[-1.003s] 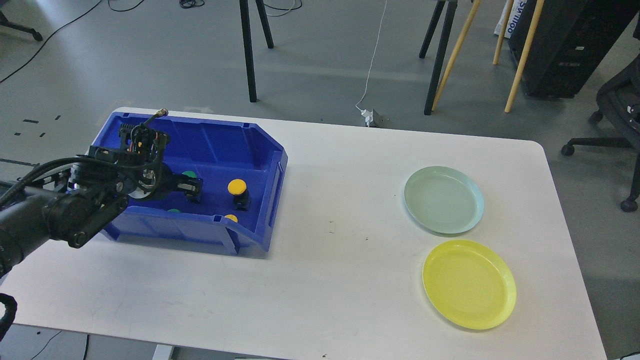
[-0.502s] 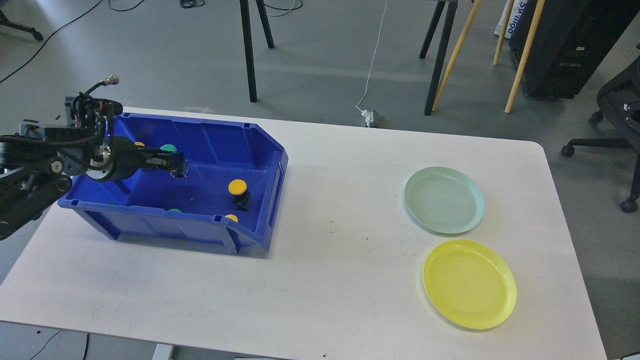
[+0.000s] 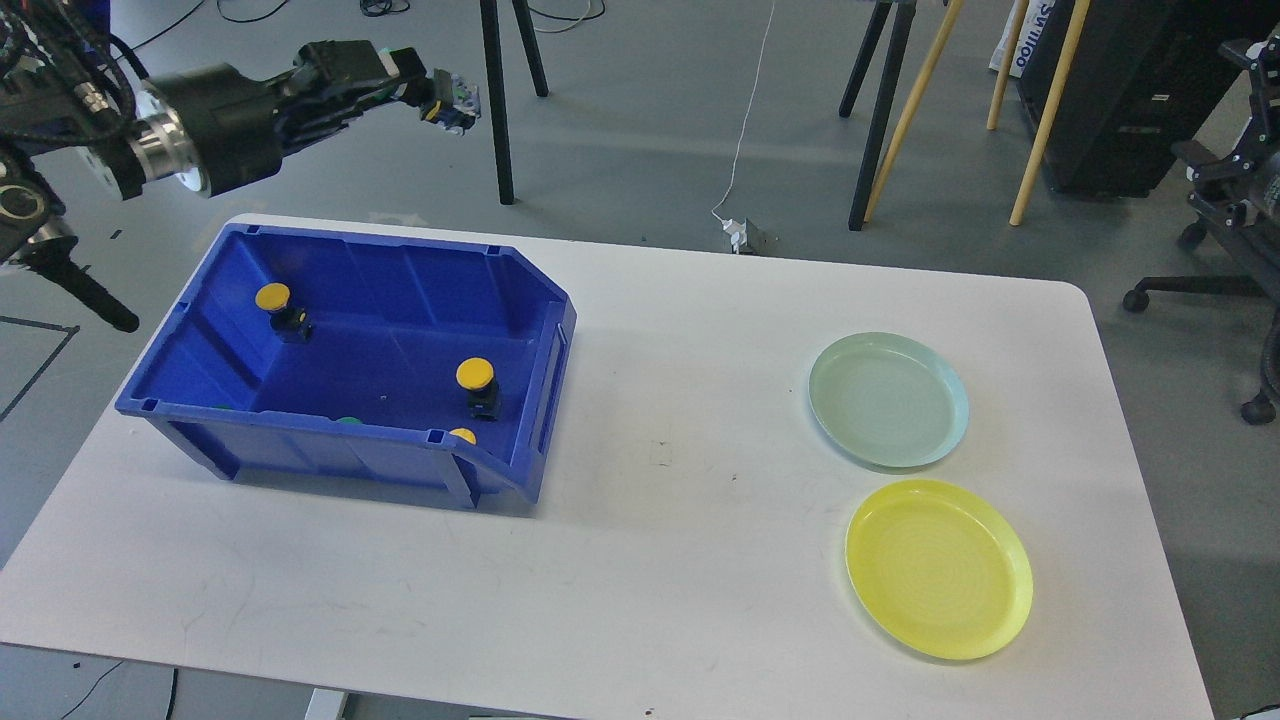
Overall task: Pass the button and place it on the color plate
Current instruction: 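Lift the green button out of the bin with the left gripper, then pass the green button from the left gripper to the right gripper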
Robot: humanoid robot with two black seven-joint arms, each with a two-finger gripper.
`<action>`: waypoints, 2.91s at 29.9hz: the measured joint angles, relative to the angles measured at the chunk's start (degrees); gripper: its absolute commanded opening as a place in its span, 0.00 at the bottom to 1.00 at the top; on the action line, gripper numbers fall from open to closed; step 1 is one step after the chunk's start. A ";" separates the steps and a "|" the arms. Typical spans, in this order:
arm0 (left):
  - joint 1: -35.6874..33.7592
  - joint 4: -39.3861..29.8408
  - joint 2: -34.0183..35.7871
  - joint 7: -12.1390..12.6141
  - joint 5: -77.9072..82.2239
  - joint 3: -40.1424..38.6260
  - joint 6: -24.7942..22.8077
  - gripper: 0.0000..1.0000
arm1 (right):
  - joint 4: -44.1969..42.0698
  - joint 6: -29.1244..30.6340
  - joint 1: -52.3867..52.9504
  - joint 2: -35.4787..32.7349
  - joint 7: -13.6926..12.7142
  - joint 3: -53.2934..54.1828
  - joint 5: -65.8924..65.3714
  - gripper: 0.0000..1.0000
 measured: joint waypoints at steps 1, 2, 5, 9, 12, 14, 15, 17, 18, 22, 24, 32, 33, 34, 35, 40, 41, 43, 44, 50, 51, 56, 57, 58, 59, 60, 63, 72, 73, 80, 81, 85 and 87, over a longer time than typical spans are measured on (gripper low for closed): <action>-0.69 0.32 -1.98 0.11 -1.36 -0.01 -0.01 0.31 | 0.25 0.01 0.12 0.64 0.06 0.90 0.02 0.99; -1.50 0.95 -4.23 0.26 -2.76 -0.01 -0.02 0.31 | 0.65 0.01 0.23 1.37 0.10 1.88 0.03 0.99; -4.34 4.52 -10.73 0.85 -5.79 0.20 -0.02 0.31 | 3.29 0.00 0.77 3.25 0.12 5.06 0.04 0.99; -8.38 12.84 -19.47 1.14 -7.22 0.60 -0.02 0.31 | 11.81 0.00 1.00 4.40 0.14 7.98 0.04 0.99; -10.79 19.68 -24.34 1.14 -7.28 0.74 -0.02 0.31 | 20.28 0.00 1.02 4.61 0.14 8.52 0.04 0.99; -11.72 22.75 -26.53 1.12 -7.26 0.78 -0.02 0.31 | 25.76 0.01 0.94 4.81 0.09 8.56 0.03 0.99; -12.03 23.82 -27.34 1.12 -7.21 0.79 -0.02 0.31 | 28.01 0.00 0.83 4.91 0.06 8.56 0.02 0.99; -12.26 24.73 -28.15 1.10 -7.15 0.84 -0.02 0.31 | 32.31 0.03 0.61 5.04 0.05 8.50 -0.04 0.99; -12.30 24.91 -28.36 1.09 -7.15 0.84 -0.02 0.31 | 33.65 0.02 0.53 5.06 0.04 8.46 -0.04 0.99; -12.43 24.99 -29.24 1.08 -7.30 0.83 -0.02 0.31 | 37.49 -0.23 0.08 5.23 0.04 8.37 -0.04 0.99; -12.59 24.86 -29.55 1.09 -7.40 0.72 -0.02 0.31 | 38.55 -0.84 -0.25 5.41 0.03 8.30 -0.05 0.99; -14.54 24.42 -29.85 1.54 -10.29 0.41 -0.02 0.31 | 39.65 -1.39 -1.53 5.51 0.03 8.08 -0.37 0.99; -14.64 24.34 -29.86 1.66 -10.50 0.43 -0.02 0.31 | 39.70 -1.43 -1.64 5.51 0.03 8.08 -0.38 0.99; -14.72 24.25 -29.91 1.74 -10.64 0.44 -0.02 0.31 | 39.74 -1.51 -1.72 5.50 0.03 8.09 -0.38 0.99; -14.75 24.19 -30.05 1.79 -10.73 0.46 -0.02 0.31 | 39.75 -1.56 -1.76 5.50 0.03 8.11 -0.38 0.99; -14.80 24.10 -30.94 1.86 -10.79 0.75 -0.02 0.31 | 40.30 -2.44 -1.77 5.56 0.03 8.55 -0.38 0.99; -14.84 24.10 -31.06 1.88 -10.81 0.75 -0.02 0.31 | 40.43 -2.73 -1.75 5.58 0.03 8.57 -0.37 0.99; -14.86 24.06 -31.41 1.93 -10.87 0.74 -0.02 0.31 | 40.60 -3.13 -1.66 5.68 0.03 8.60 -0.36 0.99; -14.86 23.99 -31.64 2.01 -10.91 0.71 -0.02 0.31 | 40.62 -3.22 -1.65 5.81 0.03 8.62 -0.36 0.99; -14.86 23.93 -32.36 2.50 -11.63 0.63 -0.02 0.31 | 40.66 -4.03 -1.33 6.72 0.24 8.92 -0.34 0.97; -14.86 23.93 -32.39 2.52 -11.84 0.64 -0.02 0.31 | 40.66 -4.12 -1.27 6.90 0.30 8.93 -0.34 0.96; -14.88 23.93 -32.42 2.57 -12.15 0.70 -0.02 0.31 | 40.56 -4.80 -1.12 7.62 1.13 8.94 -0.39 0.92; -14.90 23.93 -32.42 2.57 -12.17 0.71 -0.02 0.31 | 40.51 -4.92 -1.11 7.65 1.31 8.94 -0.40 0.91; -14.93 23.93 -32.42 2.57 -12.18 0.72 -0.02 0.31 | 40.45 -5.10 -1.11 7.70 1.50 8.94 -0.43 0.89; -14.95 23.93 -32.42 2.57 -12.20 0.71 -0.02 0.31 | 40.42 -5.34 -1.10 7.82 1.77 8.94 -0.46 0.87; -14.95 23.93 -32.42 2.57 -12.20 0.71 -0.02 0.31 | 40.39 -5.56 -1.06 7.99 2.08 8.93 -0.48 0.85; -14.95 23.93 -32.44 2.57 -12.20 0.67 -0.02 0.31 | 40.32 -6.51 -1.02 8.61 3.17 8.83 -0.85 0.76; -14.95 23.93 -33.20 2.57 -12.20 0.63 -0.02 0.31 | 40.31 -7.20 -0.95 9.26 3.75 8.83 -2.47 0.54; -14.99 23.93 -33.37 2.57 -12.20 0.63 -0.02 0.31 | 40.31 -7.21 -0.95 9.27 3.75 8.83 -2.59 0.50; -15.19 23.93 -33.72 2.57 -12.25 0.51 -0.02 0.31 | 40.31 -7.25 -1.00 9.30 3.39 8.78 -3.70 0.35; -15.19 23.93 -33.73 2.57 -12.26 0.49 -0.02 0.31 | 40.31 -7.24 -1.00 9.30 3.28 8.78 -3.76 0.34; -15.18 23.94 -33.72 2.57 -12.25 0.48 -0.01 0.31 | 40.31 -7.07 -1.00 9.30 3.18 8.78 -3.80 0.31; -15.18 23.94 -33.72 2.57 -12.25 0.48 -0.01 0.31 | 40.32 -6.95 -0.98 9.30 3.14 8.79 -3.82 0.30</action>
